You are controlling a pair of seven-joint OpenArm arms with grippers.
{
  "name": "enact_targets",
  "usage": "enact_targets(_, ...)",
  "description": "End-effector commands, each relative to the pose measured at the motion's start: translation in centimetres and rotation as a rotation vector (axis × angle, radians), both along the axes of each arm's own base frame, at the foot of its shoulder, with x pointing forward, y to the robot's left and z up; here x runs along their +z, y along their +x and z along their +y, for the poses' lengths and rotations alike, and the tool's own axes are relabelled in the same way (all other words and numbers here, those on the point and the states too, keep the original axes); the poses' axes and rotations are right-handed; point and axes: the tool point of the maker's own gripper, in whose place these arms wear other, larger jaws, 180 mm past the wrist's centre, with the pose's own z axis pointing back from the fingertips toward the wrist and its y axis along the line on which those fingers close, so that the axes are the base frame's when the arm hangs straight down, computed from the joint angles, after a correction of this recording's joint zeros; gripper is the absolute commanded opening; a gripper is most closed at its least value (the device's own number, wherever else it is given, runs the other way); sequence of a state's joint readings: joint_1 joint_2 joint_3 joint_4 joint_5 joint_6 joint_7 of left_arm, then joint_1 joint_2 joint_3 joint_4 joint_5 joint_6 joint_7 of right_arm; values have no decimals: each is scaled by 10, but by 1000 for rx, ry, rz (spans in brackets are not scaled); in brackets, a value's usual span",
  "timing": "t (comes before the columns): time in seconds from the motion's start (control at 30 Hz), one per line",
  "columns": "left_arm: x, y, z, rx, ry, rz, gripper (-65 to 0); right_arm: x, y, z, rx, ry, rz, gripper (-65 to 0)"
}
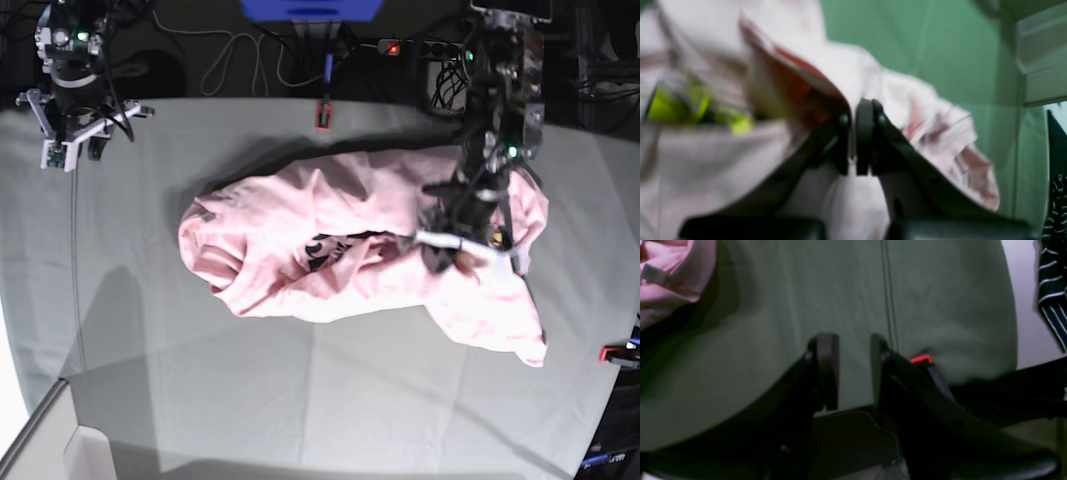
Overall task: Layout the t-shirt on the table in an organized manner, then fold the t-shirt properly
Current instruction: 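Press and spread the shirt flat with the left gripper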
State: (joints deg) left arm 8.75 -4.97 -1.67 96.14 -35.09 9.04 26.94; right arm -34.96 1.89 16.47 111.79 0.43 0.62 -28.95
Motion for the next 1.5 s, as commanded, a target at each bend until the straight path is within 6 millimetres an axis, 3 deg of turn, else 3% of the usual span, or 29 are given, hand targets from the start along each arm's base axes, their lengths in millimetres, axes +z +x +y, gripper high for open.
enact_targets(0.0, 33, 24, -5, -12, -3, -106, -648, 8, 4, -2, 11, -15, -30, -481)
enact_targets(0.07, 59, 48, -12, -31, -4, -173, -648, 8, 4, -2, 12, -17, -29, -481)
enact_targets(0.13, 97, 77, -24, -63, -1, -272, -648, 8, 3, -2, 12, -19, -27, -481)
enact_targets(0.3, 179, 144, -72, -163, -3, -437, -648, 8, 2, -4, 11, -23, -24, -481)
enact_targets(0.4, 198, 176, -94, -180, -19, -439, -648, 5, -7, -16, -29, -33, 18, -481)
enact_targets(0.6, 210, 237, -151, -231, 11, -374, -648, 7, -14, -26, -61, -48, 33, -481)
enact_targets(0.67, 208, 255, -157, -203, 43, -367, -648, 5, -16, -24, -70, -37, 35, -481)
enact_targets(0.8, 201, 284, -133, -128, 150, -361, -645, 4, -20, -22, -97, -22, 34, -481)
enact_targets(0.9, 195, 285, -129, -108, 187, -380, -644, 2, -20, -19, -104, -10, 34, -481)
enact_targets(0.97, 177, 282, -126, -98, 187, -355, -631, 2, -20, -19, -104, -10, 34, -481)
enact_targets(1.07, 156, 274, -127, -105, 182, -320, -506, 1, -20, -15, -105, -1, 33, -481)
enact_targets(1.2, 126, 263, -128, -112, 177, -272, -230, 1, -19, -14, -107, 5, 31, -481)
enact_targets(1.3, 106, 254, -129, -120, 172, -240, -67, 0, -20, -14, -107, 5, 32, -481)
enact_targets(1.37, 93, 246, -125, -118, 169, -226, -14, 0, -20, -14, -107, 5, 32, -481)
enact_targets(1.47, 60, 223, -94, -114, 180, -193, 0, 1, -19, -14, -105, 2, 26, -481)
